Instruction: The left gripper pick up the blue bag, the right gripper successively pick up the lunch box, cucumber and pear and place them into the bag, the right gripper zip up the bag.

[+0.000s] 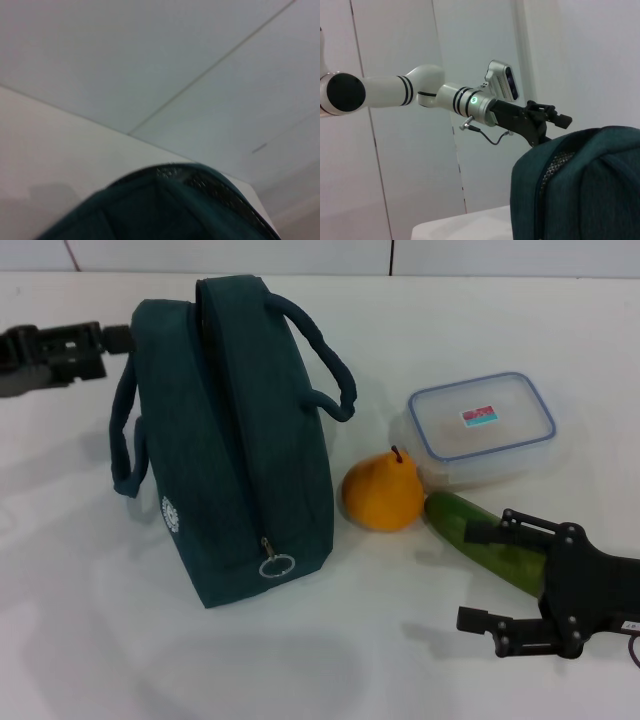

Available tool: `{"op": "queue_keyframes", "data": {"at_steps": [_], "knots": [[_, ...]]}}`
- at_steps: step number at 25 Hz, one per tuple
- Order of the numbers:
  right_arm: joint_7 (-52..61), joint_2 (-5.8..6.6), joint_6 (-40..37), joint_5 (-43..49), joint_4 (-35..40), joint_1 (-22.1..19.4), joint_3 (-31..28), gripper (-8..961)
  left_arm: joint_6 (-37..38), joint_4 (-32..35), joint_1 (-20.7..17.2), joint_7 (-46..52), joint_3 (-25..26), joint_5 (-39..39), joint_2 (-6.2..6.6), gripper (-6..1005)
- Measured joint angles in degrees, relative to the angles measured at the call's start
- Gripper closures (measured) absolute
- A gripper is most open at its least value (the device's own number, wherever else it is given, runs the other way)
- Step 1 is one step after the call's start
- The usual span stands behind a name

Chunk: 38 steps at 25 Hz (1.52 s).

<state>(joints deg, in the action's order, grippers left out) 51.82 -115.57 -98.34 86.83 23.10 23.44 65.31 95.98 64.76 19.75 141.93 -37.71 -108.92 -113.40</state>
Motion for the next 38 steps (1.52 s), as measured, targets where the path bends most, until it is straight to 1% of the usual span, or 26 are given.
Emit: {"op": "queue_keyframes", "data": {"at_steps": [8, 12, 15, 18, 21, 24, 26, 32, 38], "knots": [[0.0, 0.0, 0.6, 0.0, 0.0, 0.2, 0.0, 75, 0.7, 0.0, 1.4, 1.5, -2.9, -1.5, -0.42, 176], [0.1, 0.0, 0.7, 0.0, 0.0, 0.2, -0.1, 76, 0.7, 0.5, 3.7, 2.2, -3.0, -6.2, -1.07, 181], [0.1, 0.0, 1.0, 0.0, 0.0, 0.2, 0.0, 76, 0.6, 1.1, 4.8, 2.4, -3.0, -8.9, -1.63, 184], [0.1, 0.0, 1.1, 0.0, 0.0, 0.1, 0.0, 76, 0.0, 1.1, 5.2, 2.0, -2.6, -9.9, -2.15, 188], [0.0, 0.0, 1.1, 0.0, 0.0, -0.1, -0.2, 77, -0.8, 1.1, 4.7, -0.5, -2.1, -9.4, -2.46, 192], [-0.2, 0.0, 1.1, 0.0, -0.5, -0.1, -0.4, 77, -1.1, 1.1, 4.1, -2.3, -1.8, -8.3, -2.57, 253], [-0.3, 0.0, 1.1, 0.0, -0.6, -0.1, -0.4, 77, -0.9, 0.9, 3.8, -3.3, -1.9, -7.6, -2.26, 293], [-0.3, 0.0, 1.1, 0.0, -0.7, -0.2, -0.4, 78, 0.5, 1.1, 4.0, -3.4, -3.2, -8.1, -2.27, 414], [-0.3, 0.0, 1.1, -0.1, -0.7, -0.2, -0.4, 79, 0.8, 1.2, 4.2, -3.2, -3.8, -8.1, -2.46, 621]]}}
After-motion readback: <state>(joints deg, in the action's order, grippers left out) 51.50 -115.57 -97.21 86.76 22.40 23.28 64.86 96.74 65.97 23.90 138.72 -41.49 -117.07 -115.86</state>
